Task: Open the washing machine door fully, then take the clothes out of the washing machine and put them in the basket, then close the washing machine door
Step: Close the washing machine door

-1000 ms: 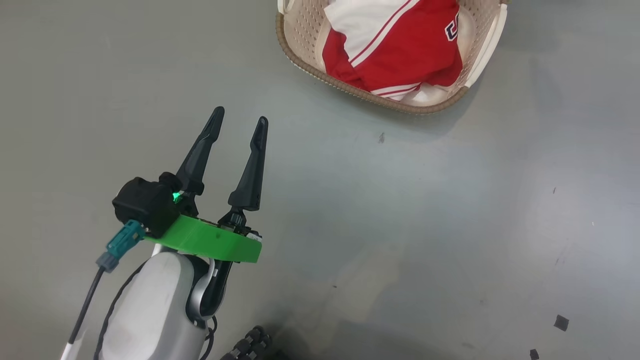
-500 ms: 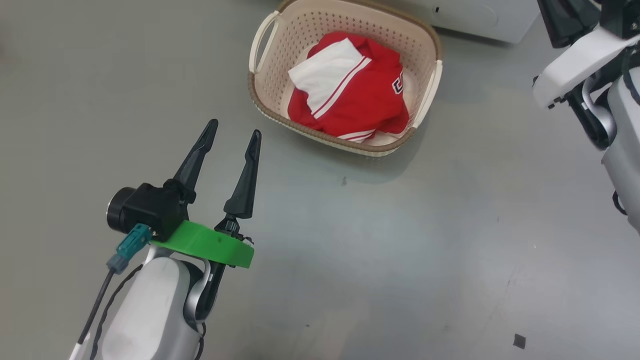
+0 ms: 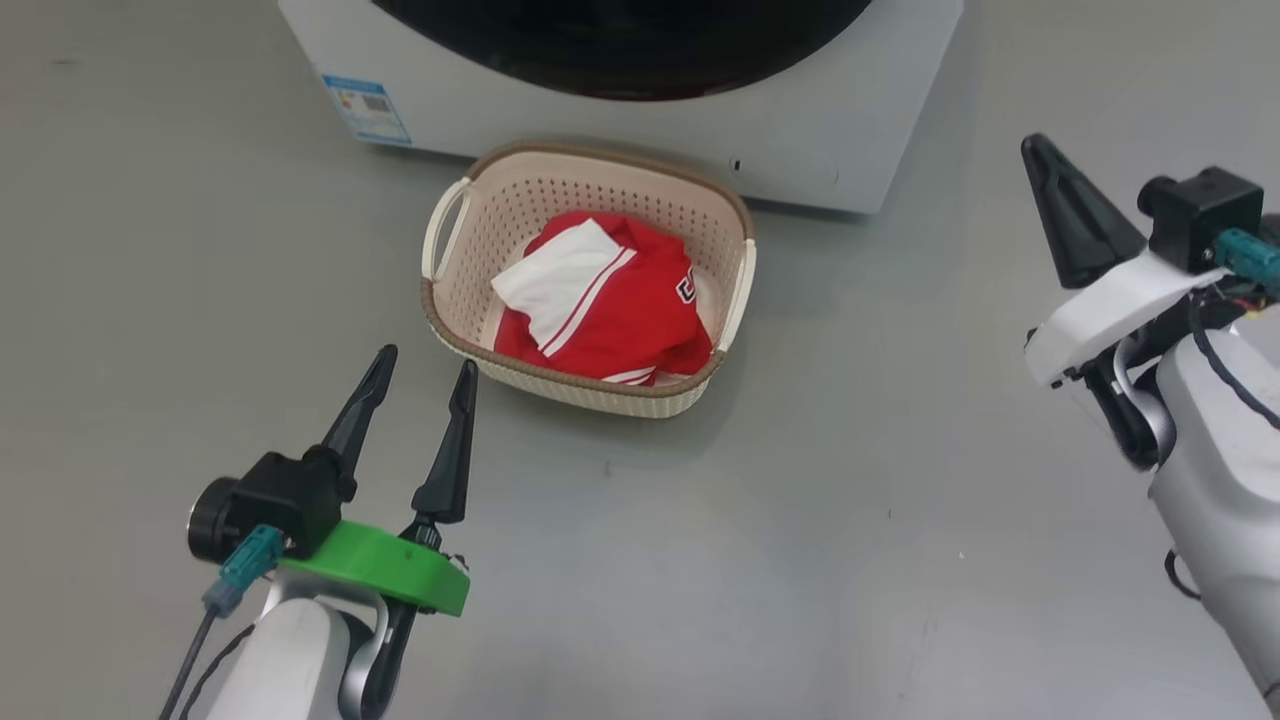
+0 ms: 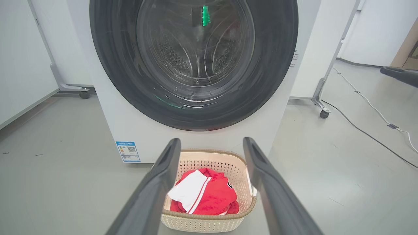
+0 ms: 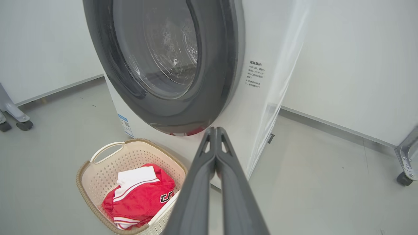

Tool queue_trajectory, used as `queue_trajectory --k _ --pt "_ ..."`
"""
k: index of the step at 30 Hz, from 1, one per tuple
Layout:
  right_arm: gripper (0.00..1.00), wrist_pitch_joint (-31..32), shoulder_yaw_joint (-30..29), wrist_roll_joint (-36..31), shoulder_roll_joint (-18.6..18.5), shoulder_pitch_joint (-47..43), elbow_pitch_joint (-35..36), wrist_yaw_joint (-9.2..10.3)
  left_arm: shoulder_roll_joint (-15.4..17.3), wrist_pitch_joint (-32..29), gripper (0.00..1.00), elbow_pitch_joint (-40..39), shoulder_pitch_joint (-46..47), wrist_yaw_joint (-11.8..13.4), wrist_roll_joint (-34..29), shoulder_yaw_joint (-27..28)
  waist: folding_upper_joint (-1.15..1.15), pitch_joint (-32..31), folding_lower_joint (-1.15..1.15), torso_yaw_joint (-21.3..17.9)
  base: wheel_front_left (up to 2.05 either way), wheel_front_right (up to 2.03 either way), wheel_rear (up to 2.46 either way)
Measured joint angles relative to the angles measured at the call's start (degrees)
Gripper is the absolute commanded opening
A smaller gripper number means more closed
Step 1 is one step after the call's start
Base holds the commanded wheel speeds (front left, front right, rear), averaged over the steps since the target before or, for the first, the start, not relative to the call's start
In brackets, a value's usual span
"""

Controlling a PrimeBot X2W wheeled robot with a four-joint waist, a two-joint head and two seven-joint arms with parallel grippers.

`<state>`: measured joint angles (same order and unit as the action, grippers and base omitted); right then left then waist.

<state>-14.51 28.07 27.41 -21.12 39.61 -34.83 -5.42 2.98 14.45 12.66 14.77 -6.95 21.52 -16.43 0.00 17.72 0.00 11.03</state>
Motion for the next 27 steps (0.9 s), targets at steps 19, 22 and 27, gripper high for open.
queue_trajectory --k 19,22,27 --pt "0.0 0.0 -8.95 3.15 3.75 -21.08 8.9 5.13 0.85 0.0 1.0 0.75 -10.87 -0.01 0.13 3.36 0.0 -14.88 0.0 -7.74 0.0 0.0 0.0" --pt "0.0 0.0 -10.06 3.33 4.25 -23.66 10.77 5.69 0.85 0.0 1.0 0.16 -11.7 -0.01 0.13 4.32 0.0 -16.21 0.0 -8.99 0.0 0.0 0.0" --pt "0.32 0.0 -12.21 3.32 4.81 -28.36 13.76 7.2 0.74 0.0 1.0 -0.29 -11.94 -0.01 0.13 4.67 0.0 -17.58 0.0 -10.61 0.0 0.0 0.0"
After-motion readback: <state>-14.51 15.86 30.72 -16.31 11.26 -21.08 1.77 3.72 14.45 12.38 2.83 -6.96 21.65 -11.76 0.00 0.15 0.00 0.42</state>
